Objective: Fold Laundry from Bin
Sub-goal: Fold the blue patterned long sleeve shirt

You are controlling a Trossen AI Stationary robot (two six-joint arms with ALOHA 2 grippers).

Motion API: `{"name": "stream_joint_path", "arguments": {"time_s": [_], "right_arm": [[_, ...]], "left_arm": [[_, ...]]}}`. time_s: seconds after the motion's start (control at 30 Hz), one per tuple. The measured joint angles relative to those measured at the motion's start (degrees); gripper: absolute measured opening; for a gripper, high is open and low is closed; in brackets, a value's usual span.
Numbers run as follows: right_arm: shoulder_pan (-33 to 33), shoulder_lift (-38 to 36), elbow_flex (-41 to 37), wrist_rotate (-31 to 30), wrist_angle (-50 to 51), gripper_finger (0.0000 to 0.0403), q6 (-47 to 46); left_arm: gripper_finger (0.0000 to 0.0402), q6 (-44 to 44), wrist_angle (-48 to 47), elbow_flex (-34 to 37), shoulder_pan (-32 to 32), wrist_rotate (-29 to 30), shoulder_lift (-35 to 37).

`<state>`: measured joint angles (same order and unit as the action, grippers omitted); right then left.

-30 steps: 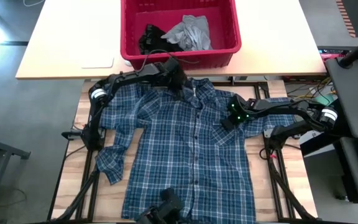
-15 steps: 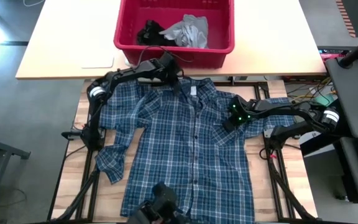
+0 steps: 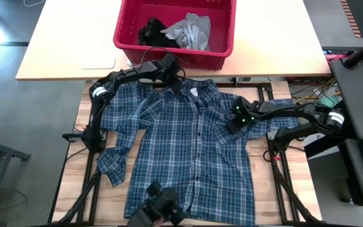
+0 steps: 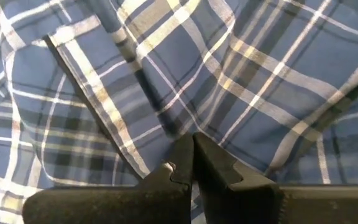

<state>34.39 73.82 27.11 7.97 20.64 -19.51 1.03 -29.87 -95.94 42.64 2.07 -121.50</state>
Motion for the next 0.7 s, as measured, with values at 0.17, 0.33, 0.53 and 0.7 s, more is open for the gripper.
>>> {"name": "stream_joint_path", "arguments": {"time_s": [0.17,0.33,0.53,0.7], "right_arm": [[0.0,-2.8,0.5,-0.2,0.9,0.0009,-0.4],[0.0,-5.9,4.3,-1.2,5.7,0.0009,0.0],[0.0,-8.4,9.7,-2.2,7.3,0.0009,1.0],[0.0,-6.5,11.3,-1.8,-1.5,0.0009,3.1]], "left_arm": [[0.0140,2.2,-12.0,-5.3,-0.2,-0.5,1.7],[0.0209,6.1,-24.7,-10.2,-0.4,1.4,3.3],[0.0223,7.1,-28.6,-3.0,-3.7,-7.4,10.6],[0.0212,4.5,-23.5,14.9,-9.3,-10.3,19.3]]}}
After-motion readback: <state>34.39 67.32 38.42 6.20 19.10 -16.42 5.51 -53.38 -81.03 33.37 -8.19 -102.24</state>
